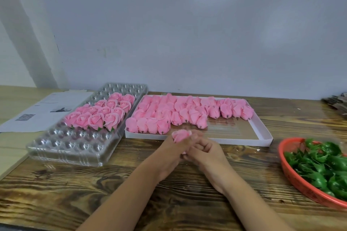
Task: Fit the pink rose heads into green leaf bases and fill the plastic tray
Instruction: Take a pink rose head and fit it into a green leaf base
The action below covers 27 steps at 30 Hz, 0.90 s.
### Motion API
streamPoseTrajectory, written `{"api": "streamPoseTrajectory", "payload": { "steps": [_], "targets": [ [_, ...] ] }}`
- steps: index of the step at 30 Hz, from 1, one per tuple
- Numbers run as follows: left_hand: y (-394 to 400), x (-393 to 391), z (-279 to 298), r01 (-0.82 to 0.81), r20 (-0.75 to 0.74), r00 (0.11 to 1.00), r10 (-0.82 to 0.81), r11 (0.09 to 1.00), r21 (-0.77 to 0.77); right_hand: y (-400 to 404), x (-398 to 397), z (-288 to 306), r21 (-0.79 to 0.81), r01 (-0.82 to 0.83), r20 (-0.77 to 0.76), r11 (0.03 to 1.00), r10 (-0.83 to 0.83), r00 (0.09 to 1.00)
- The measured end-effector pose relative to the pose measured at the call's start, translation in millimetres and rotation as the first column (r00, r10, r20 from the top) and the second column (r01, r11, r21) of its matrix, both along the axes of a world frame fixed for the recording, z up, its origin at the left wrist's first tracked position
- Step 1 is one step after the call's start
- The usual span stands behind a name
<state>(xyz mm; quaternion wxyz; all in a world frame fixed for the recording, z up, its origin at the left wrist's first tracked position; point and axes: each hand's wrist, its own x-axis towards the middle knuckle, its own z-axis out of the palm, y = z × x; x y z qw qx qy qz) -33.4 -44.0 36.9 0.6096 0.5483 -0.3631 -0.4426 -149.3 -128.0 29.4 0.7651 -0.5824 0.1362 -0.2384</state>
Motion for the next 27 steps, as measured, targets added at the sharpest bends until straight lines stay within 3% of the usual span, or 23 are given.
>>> {"api": "streamPoseTrajectory", "payload": {
  "steps": [5,9,12,14,16,18,22,27],
  "targets": [
    [2.9,3.0,-6.3,0.110,-0.203,0.971,-0.124,0.991,-0.077,-6.5,-2.1,-2.9,0.240,-0.227,0.066,0.944,0.217,0.974],
    [6.0,0.4,-6.8,0.098,-0.210,0.971,-0.111,0.992,-0.073,-8.8,-1.8,-6.0,0.293,-0.251,0.039,0.923,0.251,0.967],
    [3.7,-3.3,-8.5,-0.051,-0.191,0.981,0.042,0.998,-0.044,-4.7,1.2,-9.4,0.118,-0.152,-0.039,0.981,0.157,0.987],
    [1.2,-7.2,-9.5,-0.164,-0.225,0.963,0.151,0.986,-0.040,1.6,3.1,-12.2,-0.201,-0.011,-0.124,0.980,-0.014,0.992],
    [-0.3,-11.7,-10.7,-0.239,-0.251,0.942,0.223,0.970,-0.038,9.5,4.0,-15.4,-0.549,0.088,-0.164,0.831,-0.210,0.964],
    [-0.4,-16.1,-11.3,-0.269,-0.241,0.938,0.251,0.962,-0.046,14.3,4.6,-17.2,-0.707,0.157,-0.129,0.690,-0.344,0.930],
    [1.8,-19.6,-9.7,-0.260,-0.245,0.940,0.235,0.963,-0.074,14.0,3.8,-17.9,-0.750,0.208,-0.037,0.628,-0.353,0.935],
    [3.2,-15.3,-7.1,-0.193,-0.253,0.953,0.169,0.979,-0.073,10.9,-0.7,-7.1,-0.606,0.128,-0.052,0.785,-0.200,0.978]
  ]
}}
